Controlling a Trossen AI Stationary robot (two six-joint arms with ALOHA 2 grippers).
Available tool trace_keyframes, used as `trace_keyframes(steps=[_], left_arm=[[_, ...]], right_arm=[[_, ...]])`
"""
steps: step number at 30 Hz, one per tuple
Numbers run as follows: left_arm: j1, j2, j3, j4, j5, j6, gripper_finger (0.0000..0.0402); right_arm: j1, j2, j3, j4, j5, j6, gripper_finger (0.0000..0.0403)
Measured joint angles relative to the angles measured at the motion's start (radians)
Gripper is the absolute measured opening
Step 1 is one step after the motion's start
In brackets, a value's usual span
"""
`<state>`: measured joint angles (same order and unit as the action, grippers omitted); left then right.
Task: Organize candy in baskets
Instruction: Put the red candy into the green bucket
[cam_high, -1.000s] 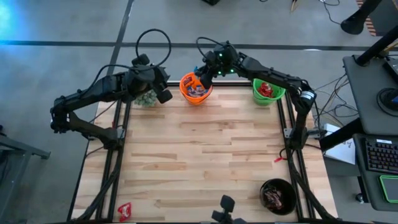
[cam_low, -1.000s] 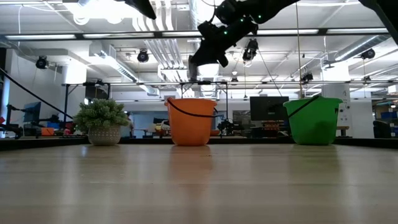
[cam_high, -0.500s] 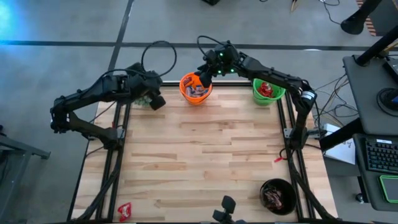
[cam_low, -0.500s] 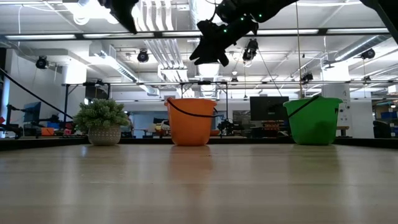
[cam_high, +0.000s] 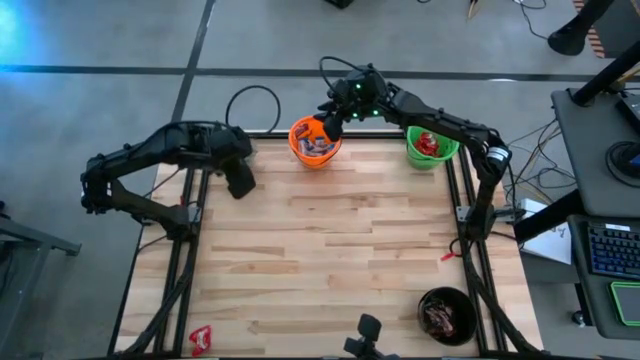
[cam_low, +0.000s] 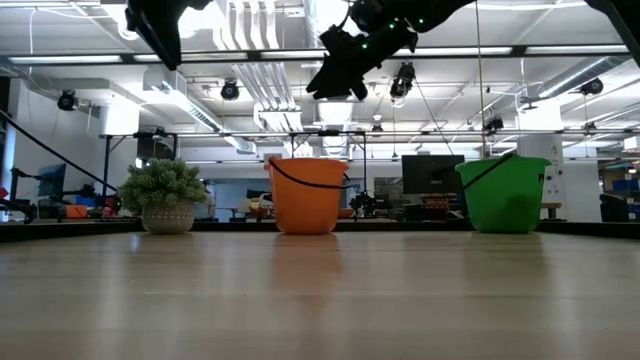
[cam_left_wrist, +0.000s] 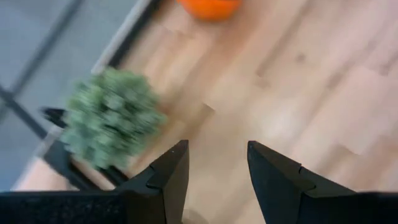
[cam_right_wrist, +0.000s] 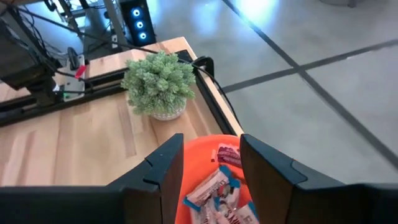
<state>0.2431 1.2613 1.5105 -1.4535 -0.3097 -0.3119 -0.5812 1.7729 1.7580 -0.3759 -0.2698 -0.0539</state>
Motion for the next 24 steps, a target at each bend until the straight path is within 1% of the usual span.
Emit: trace_keyframes(steps=[3,13,17,20,24], left_arm=[[-0.008,0.0,0.0,-0.015,0.066,-0.045,0.0146],[-0.093,0.0,0.0,-0.089,0.199,-0.168,0.0146],[-0.167,0.0,0.0,-0.092,0.254,-0.211,0.0146],[-0.239,0.0,0.0,-0.1,0.265,-0.232,0.0146],[-0.346,0.0,0.0,-0.118,0.281,-0.282,0.0146]], right_arm=[[-0.002,-0.003,0.0,0.0,0.0,-0.03,0.0148],[-0.002,-0.016,0.0,-0.009,0.001,-0.036,0.0148],[-0.002,-0.029,0.0,-0.033,0.0,-0.025,0.0148],[0.0,-0.041,0.0,-0.047,0.0,-0.017,0.0148],[0.003,-0.066,0.0,-0.082,0.0,0.052,0.0148]])
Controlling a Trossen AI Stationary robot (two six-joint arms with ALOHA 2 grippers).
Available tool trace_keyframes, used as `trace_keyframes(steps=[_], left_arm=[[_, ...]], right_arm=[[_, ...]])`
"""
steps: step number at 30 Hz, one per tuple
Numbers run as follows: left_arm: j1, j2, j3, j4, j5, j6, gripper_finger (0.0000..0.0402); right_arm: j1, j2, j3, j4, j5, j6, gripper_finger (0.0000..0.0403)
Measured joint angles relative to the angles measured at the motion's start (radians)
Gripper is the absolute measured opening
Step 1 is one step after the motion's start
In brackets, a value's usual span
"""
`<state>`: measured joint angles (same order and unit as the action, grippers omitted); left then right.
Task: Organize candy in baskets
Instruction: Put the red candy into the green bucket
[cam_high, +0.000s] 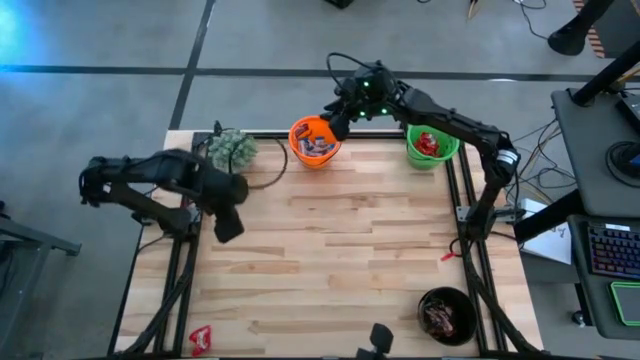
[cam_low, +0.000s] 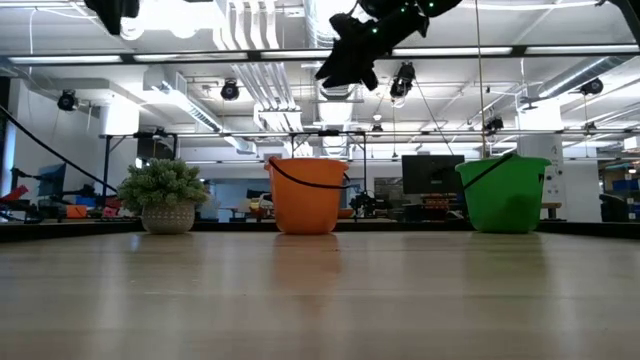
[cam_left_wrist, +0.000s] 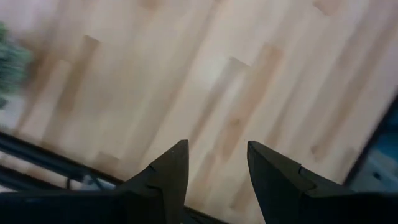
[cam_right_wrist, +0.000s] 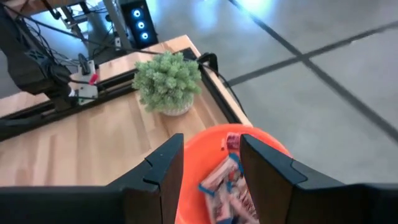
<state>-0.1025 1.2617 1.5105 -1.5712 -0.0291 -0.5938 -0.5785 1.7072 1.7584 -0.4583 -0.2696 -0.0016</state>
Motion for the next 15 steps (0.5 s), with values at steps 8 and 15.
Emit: trace_keyframes(steps=[8,15], left_arm=[[-0.237,-0.002,0.0,0.0,0.168,-0.157,0.0146],[-0.471,-0.002,0.0,0.005,0.199,-0.367,0.0146]], right_arm=[[0.007,-0.083,0.0,-0.087,0.0,0.09,0.0148],[0.042,-0.152,0.0,-0.144,0.0,0.179,0.0148]])
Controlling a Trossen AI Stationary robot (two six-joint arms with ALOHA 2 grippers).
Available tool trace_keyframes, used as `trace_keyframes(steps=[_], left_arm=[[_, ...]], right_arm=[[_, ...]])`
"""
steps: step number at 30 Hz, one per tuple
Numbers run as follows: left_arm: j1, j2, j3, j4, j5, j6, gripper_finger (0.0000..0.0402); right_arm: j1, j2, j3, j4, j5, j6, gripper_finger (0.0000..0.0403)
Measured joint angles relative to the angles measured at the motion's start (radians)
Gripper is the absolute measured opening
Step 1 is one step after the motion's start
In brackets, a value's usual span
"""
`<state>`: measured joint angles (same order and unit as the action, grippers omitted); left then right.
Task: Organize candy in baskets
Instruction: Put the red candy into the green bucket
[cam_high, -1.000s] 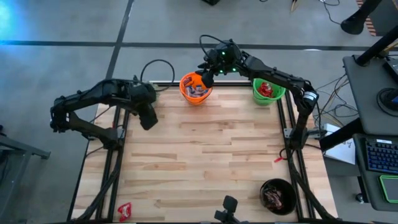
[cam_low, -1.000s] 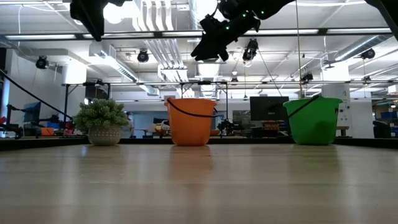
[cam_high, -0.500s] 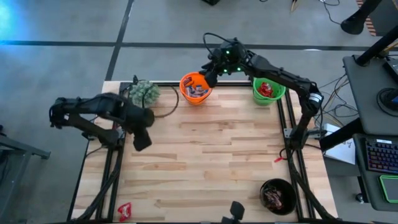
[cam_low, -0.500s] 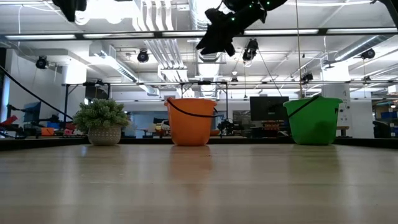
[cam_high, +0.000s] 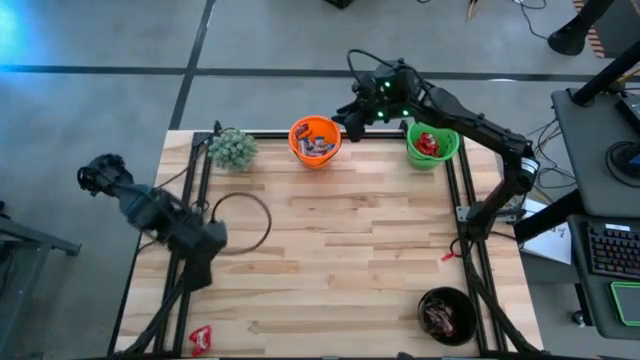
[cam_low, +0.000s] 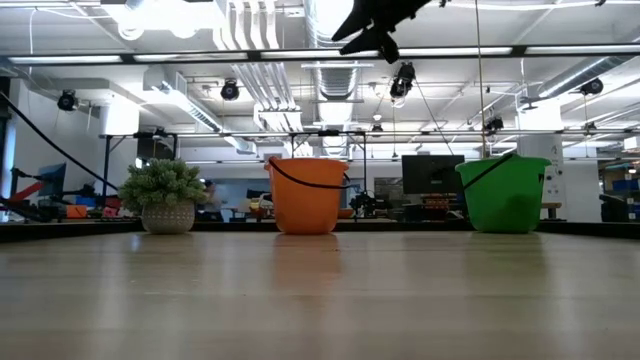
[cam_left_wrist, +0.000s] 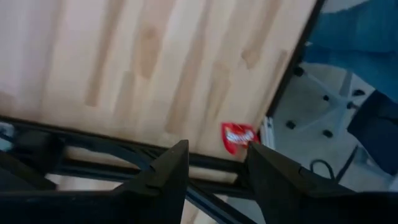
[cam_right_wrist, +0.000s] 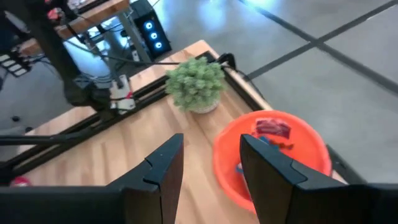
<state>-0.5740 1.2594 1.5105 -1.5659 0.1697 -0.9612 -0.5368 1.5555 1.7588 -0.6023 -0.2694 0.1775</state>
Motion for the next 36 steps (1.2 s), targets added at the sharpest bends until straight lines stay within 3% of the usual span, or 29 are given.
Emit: trace_keyframes(steps=[5,15,21,29,36], left_arm=[[-0.152,0.004,0.0,0.069,0.0,-0.135,0.0146],[-0.368,0.106,0.0,0.147,0.07,-0.198,0.0146],[-0.405,0.179,0.0,0.106,0.161,-0.23,0.0146],[-0.406,0.206,0.0,0.091,0.18,-0.227,0.0171],[-0.42,0.221,-0.001,0.091,0.027,-0.226,0.0189]], right_arm=[[0.042,-0.032,0.0,-0.058,0.007,0.038,0.0148],[0.147,-0.067,0.0,-0.073,0.008,0.147,0.0148],[0.225,-0.068,0.0,-0.07,0.055,0.169,0.0148],[0.294,-0.069,0.0,-0.07,0.114,0.199,0.0148],[0.343,-0.069,0.0,-0.073,0.115,0.225,0.0148]])
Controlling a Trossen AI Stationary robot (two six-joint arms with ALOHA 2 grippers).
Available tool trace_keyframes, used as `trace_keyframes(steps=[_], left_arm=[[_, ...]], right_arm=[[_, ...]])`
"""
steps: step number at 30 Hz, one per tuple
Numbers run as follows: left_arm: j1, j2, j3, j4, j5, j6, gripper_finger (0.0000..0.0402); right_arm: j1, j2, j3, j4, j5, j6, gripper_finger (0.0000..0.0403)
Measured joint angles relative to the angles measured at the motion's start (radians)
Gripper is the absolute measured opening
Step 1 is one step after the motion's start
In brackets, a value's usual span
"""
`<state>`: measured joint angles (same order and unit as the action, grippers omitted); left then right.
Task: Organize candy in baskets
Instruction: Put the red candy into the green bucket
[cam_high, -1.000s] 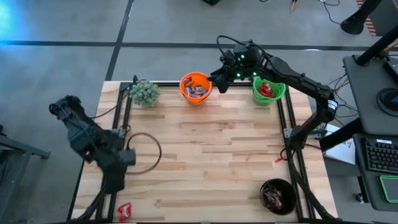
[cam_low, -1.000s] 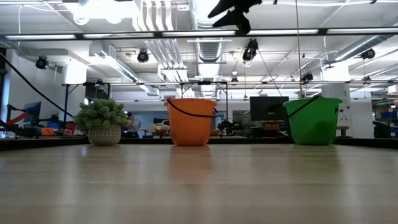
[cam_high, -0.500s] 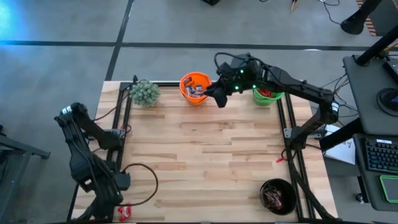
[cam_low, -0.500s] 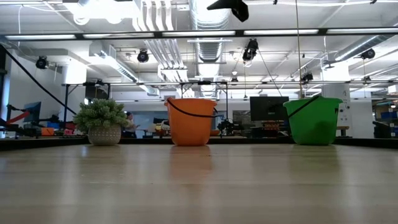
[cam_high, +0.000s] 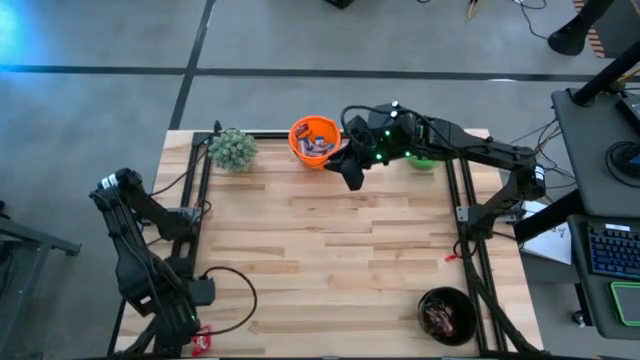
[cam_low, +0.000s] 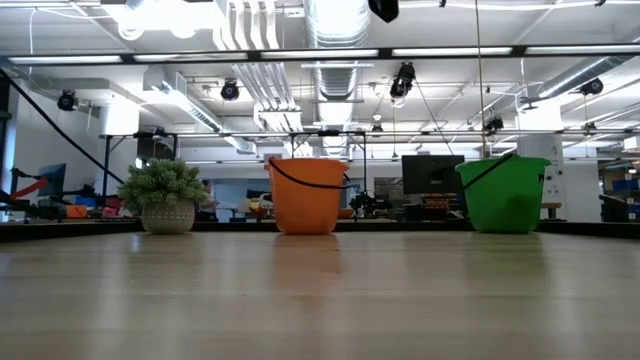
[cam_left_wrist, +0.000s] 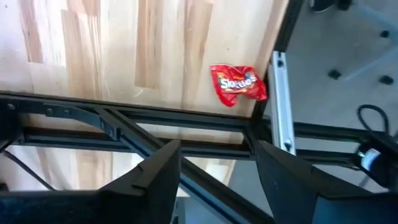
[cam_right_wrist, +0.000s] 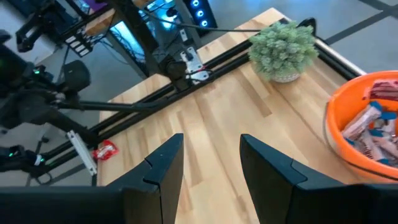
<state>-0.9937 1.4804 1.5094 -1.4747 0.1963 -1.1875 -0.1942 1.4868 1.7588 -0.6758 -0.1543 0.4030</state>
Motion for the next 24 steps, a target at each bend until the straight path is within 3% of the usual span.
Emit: trace_keyframes(steps=[8,13,16,24], left_arm=[[-0.054,0.077,-0.076,0.024,0.002,0.0,0.0182],[-0.089,0.103,-0.158,0.056,0.092,-0.004,0.0177],[-0.093,0.111,-0.194,0.158,0.136,-0.009,0.0171],[-0.094,0.11,-0.303,0.463,0.074,-0.059,0.0154]], right_arm=[[0.058,0.0,0.0,0.0,0.0,0.008,0.0148],[0.083,0.0,0.0,0.0,0.0,0.01,0.0148],[0.089,0.0,0.0,0.0,0.001,0.024,0.0148],[0.098,0.0,0.0,0.001,0.002,0.058,0.0148]])
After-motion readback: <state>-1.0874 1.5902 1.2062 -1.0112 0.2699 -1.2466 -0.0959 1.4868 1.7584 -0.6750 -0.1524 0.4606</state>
